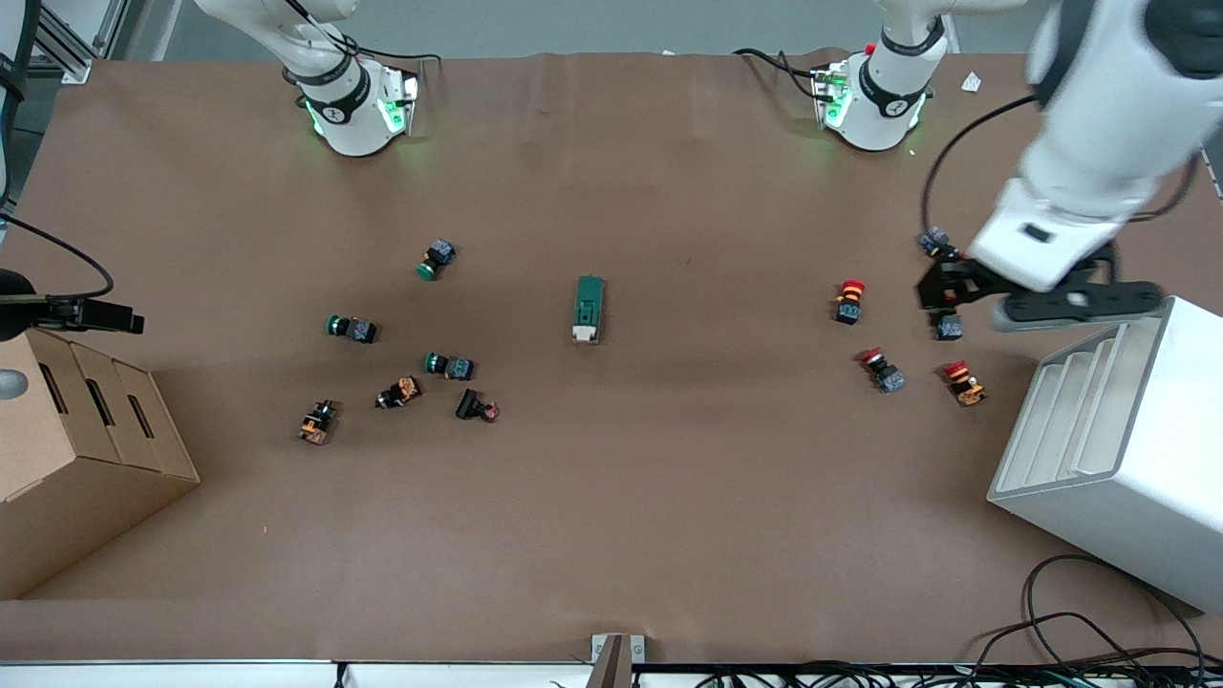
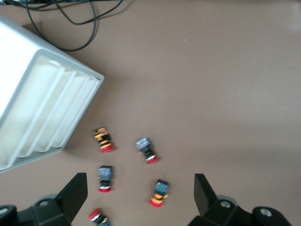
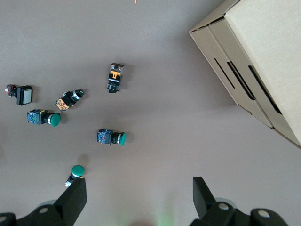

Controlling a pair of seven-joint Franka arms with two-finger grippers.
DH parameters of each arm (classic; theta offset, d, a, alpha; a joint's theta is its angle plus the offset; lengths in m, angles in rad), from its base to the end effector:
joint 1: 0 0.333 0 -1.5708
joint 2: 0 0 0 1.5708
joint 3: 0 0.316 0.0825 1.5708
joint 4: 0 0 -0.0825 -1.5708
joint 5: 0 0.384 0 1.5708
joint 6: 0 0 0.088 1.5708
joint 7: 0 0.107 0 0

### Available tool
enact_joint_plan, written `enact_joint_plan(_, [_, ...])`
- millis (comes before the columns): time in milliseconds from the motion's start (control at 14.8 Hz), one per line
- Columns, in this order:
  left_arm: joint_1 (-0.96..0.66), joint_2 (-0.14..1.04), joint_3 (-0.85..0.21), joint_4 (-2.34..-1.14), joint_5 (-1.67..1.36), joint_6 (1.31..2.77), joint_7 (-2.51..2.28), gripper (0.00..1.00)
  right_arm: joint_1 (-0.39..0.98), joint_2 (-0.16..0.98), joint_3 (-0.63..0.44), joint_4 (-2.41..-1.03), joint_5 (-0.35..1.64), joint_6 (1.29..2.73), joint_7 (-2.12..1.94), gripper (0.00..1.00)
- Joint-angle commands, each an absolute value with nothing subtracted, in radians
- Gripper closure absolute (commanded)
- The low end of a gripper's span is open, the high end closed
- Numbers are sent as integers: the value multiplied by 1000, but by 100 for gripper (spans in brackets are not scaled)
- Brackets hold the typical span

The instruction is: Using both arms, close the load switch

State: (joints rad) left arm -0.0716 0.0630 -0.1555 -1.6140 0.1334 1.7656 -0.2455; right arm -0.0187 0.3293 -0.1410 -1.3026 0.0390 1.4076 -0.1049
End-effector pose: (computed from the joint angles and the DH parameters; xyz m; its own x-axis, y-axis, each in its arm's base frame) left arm 0.5779 -0.1188 0.5868 0.9934 -0.0065 0.1149 0.0048 -0.9952 -0.0976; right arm 0.6248 -0.0815 0.5419 0.9746 -0.0472 -0.2189 -0.0521 -0.9985 -0.0165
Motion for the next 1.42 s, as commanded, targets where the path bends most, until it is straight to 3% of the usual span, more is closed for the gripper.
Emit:
enact_joint_plan(0, [-72,-1,-95,-1654,62,1717,-126,0,-28,316,-123,-1304,23,1391,-107,0])
enact_joint_plan(203, [-67,-54,-45,-1684,20,1672,-46,0,-26,313,-124,-1302,31,1355,-101,0])
enact_joint_plan(610, [-51,-129,-41,-1726,3,1628,-43,0,-2,227,-115,-1316,11,1333,-110,0])
enact_joint_plan(1356, [-52,-132,-40,-1718,-26,1635,-25,0,-5,74,-110,-1425,20,1315,-25,0])
